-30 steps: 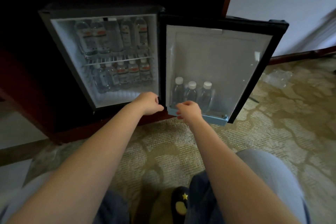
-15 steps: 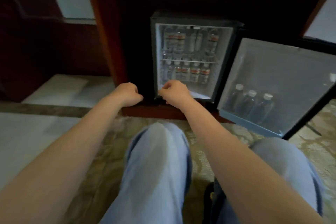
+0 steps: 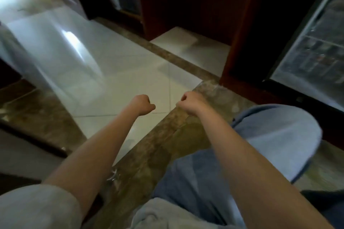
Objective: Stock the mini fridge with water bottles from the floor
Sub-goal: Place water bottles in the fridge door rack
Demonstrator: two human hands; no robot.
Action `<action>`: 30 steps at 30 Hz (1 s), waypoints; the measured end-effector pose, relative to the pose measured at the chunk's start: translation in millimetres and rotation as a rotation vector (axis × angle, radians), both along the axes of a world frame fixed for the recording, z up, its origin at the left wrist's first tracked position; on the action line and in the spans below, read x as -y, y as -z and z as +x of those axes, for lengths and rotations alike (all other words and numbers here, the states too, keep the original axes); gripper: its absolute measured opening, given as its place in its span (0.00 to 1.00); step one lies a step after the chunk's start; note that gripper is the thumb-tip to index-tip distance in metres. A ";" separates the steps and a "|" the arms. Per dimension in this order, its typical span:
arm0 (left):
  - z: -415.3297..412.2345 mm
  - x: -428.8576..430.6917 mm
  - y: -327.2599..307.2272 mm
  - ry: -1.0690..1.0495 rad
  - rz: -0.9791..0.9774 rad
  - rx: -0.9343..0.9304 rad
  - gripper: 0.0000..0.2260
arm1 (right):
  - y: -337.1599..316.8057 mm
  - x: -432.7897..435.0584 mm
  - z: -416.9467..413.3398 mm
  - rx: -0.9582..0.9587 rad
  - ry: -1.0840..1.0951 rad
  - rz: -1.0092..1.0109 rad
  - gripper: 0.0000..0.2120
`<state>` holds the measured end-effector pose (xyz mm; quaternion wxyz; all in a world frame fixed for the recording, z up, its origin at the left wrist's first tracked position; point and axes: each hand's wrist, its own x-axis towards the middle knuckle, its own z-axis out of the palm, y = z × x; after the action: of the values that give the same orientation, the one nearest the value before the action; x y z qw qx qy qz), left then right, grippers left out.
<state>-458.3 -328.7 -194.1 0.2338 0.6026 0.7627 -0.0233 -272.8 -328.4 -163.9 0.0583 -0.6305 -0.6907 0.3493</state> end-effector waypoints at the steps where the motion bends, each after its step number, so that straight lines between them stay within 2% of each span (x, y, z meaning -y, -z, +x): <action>1: -17.6 11.2 7.2 -0.055 -0.011 -0.003 0.09 | 6.6 3.0 -8.4 0.006 -0.034 -0.022 0.13; 3: -51.1 34.7 20.8 -0.155 -0.054 -0.026 0.11 | 18.8 9.1 -20.5 0.018 -0.098 -0.065 0.14; 8: -108.1 92.6 61.0 -0.347 -0.189 -0.125 0.24 | 45.5 21.0 -26.5 0.016 -0.156 -0.138 0.09; 11: -118.0 121.0 86.1 -0.401 -0.325 -0.165 0.23 | 53.8 26.6 -24.0 0.072 -0.175 -0.153 0.12; 15: -114.5 143.1 114.7 -0.438 -0.437 -0.098 0.19 | 55.4 32.8 -23.0 0.184 -0.275 -0.134 0.15; 24: -123.2 167.5 148.5 -0.561 -0.048 -0.103 0.09 | 56.5 38.4 -17.6 0.276 -0.319 -0.129 0.17; 27: -123.7 169.4 152.9 -0.544 -0.004 -0.095 0.07 | 57.5 40.2 -17.1 0.313 -0.342 -0.114 0.15; 30: -119.7 162.2 149.2 -0.442 -0.016 -0.102 0.06 | 58.2 41.0 -17.9 0.337 -0.358 -0.107 0.15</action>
<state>-578.0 -490.9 -343.4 0.1991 0.4170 0.8868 -0.0081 -290.7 -369.3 -222.0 -0.1541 -0.5497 -0.7718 0.2800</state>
